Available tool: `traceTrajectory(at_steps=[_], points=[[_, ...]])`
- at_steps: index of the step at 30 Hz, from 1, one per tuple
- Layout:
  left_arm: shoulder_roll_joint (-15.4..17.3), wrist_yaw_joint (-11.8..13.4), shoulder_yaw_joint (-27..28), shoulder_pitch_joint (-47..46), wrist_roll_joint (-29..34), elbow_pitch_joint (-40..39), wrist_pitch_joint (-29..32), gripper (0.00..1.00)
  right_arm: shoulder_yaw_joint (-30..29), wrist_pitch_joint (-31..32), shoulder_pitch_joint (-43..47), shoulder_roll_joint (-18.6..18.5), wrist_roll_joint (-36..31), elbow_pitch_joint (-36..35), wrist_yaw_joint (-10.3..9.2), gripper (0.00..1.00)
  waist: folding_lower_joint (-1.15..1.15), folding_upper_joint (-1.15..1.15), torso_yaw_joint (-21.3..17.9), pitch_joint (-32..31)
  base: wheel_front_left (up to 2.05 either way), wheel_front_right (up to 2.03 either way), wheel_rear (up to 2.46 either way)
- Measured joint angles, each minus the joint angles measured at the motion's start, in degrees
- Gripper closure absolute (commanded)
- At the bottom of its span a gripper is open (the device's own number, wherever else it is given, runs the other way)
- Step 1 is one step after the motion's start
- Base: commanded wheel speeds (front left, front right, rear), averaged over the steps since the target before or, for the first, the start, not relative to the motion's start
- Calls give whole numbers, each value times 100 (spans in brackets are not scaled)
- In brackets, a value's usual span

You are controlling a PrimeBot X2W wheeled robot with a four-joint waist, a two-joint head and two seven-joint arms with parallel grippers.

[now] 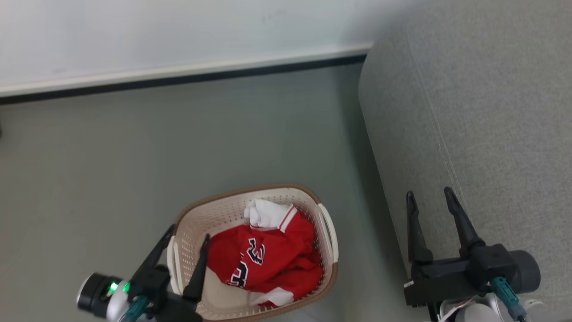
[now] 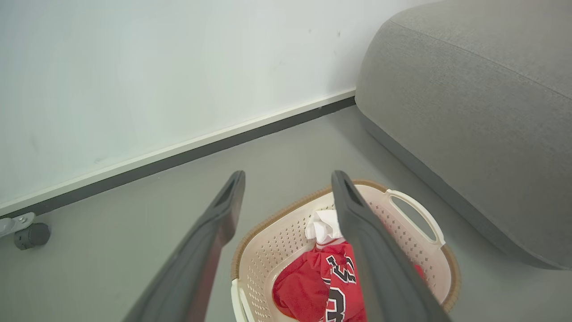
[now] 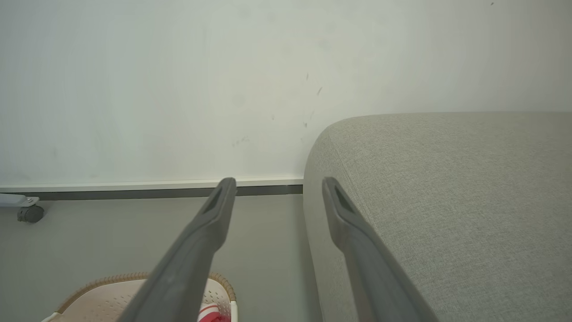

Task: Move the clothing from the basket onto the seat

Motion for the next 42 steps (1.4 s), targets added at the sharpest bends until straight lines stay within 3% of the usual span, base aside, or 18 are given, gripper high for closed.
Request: traceTrajectory(at_steps=[10,19,42], points=[[52,-314,-691,-774,545,660,319,0,44,-22,-376,16,-220,-509,0,0,0,1,-318,768,0,0,0],[108,-404,-1065,-1341,784,1245,588,0,198,-22,-706,30,-311,-982,0,0,1,1,-627,1482,0,0,0],[253,-464,-1234,-3076,1005,2279,956,0,205,-23,-1413,32,-238,-2106,0,0,0,1,-906,3463,0,0,0]])
